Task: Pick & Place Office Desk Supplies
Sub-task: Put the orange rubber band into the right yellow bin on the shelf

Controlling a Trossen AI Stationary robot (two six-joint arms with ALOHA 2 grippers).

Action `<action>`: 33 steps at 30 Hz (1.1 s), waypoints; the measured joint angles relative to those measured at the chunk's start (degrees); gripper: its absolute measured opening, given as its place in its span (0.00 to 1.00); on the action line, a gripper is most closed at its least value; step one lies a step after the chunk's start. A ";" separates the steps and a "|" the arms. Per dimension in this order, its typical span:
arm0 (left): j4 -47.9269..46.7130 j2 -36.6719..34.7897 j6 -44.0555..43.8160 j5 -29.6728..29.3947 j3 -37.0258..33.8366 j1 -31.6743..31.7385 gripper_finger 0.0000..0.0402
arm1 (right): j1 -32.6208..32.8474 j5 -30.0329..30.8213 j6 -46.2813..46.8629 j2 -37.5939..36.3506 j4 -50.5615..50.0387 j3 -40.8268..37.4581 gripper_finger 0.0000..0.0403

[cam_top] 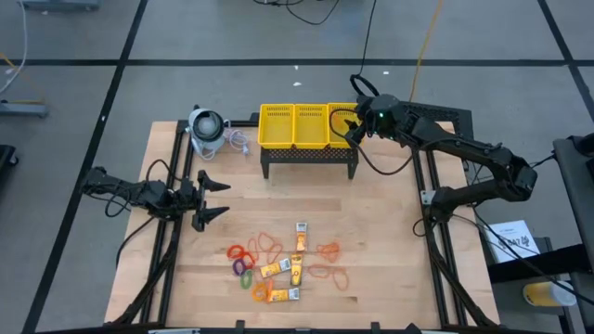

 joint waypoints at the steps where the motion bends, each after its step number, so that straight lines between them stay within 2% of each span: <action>1: 0.00 0.02 0.00 0.00 0.00 0.00 0.85 | 0.00 0.00 0.00 0.00 0.02 0.00 0.56; 6: 0.00 0.02 0.00 0.00 0.00 0.00 0.85 | 0.72 -2.99 -0.26 -0.79 -0.05 0.00 0.55; 11: -0.02 0.02 0.00 0.00 0.00 0.00 0.85 | 5.65 -3.09 -0.92 -6.44 -2.81 0.00 0.54; 14: -0.02 0.02 0.00 0.00 0.00 0.00 0.85 | 11.45 -3.06 -1.00 -11.03 -5.22 0.04 0.54; 20: -0.02 0.00 0.00 0.00 0.00 0.00 0.85 | 28.19 -2.85 0.44 -16.17 -10.46 0.07 0.51; 26: -0.02 0.00 0.00 0.00 0.00 0.00 0.85 | 42.44 -2.82 5.09 -14.60 -6.09 -4.31 0.49; 33: -0.02 0.00 0.00 0.00 0.00 0.00 0.85 | 50.74 -2.85 16.66 -9.98 0.47 -13.26 0.49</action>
